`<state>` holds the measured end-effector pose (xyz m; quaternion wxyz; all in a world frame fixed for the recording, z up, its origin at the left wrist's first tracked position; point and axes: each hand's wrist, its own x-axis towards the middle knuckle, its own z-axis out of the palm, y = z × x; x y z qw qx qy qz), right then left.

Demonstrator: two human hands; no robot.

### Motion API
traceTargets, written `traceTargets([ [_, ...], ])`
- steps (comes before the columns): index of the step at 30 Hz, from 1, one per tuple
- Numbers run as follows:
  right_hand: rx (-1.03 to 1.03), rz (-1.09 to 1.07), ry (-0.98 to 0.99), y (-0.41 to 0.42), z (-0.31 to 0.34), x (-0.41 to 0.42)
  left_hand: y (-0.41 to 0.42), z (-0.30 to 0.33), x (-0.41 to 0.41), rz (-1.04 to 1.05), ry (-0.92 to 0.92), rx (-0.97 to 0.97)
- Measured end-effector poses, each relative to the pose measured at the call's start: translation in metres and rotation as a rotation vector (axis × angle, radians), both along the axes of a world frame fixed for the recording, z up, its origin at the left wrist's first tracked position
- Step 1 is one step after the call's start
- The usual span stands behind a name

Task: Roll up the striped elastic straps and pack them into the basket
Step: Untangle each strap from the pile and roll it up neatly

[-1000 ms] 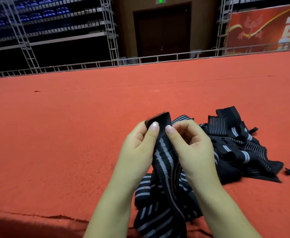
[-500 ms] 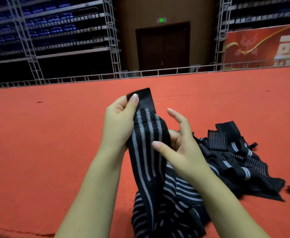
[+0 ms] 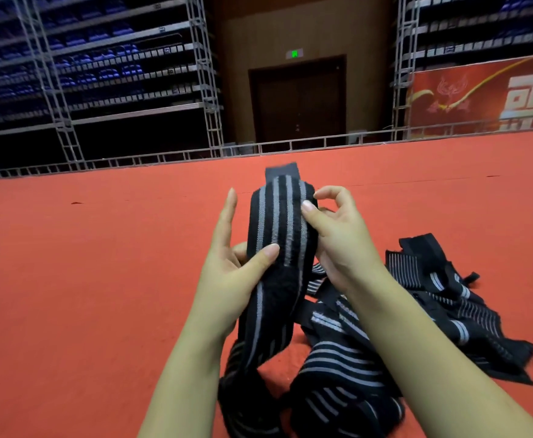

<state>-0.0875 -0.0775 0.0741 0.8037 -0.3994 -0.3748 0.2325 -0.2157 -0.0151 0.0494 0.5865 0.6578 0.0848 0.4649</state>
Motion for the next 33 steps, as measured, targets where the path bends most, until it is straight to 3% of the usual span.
traceTargets([
  [7,-0.047,0.209,-0.331,-0.028,-0.027,-0.011,0.013,0.030,0.005,0.038,-0.089,-0.026],
  [13,-0.054,0.020,-0.686,-0.034,-0.027,-0.012,0.023,0.048,0.007,0.044,-0.012,0.000],
  [19,0.036,-0.083,-0.393,-0.025,-0.021,-0.012,0.012,0.036,0.000,-0.047,0.058,-0.014],
  [24,0.083,-0.020,-0.029,-0.009,-0.013,0.000,0.001,-0.007,-0.008,0.093,0.064,0.092],
  [27,0.101,0.021,0.026,-0.007,0.002,0.001,0.005,-0.019,-0.008,0.168,0.103,0.102],
  [33,0.118,0.259,-0.027,0.003,0.015,0.004,0.014,-0.021,0.001,0.041,0.096,-0.043],
])
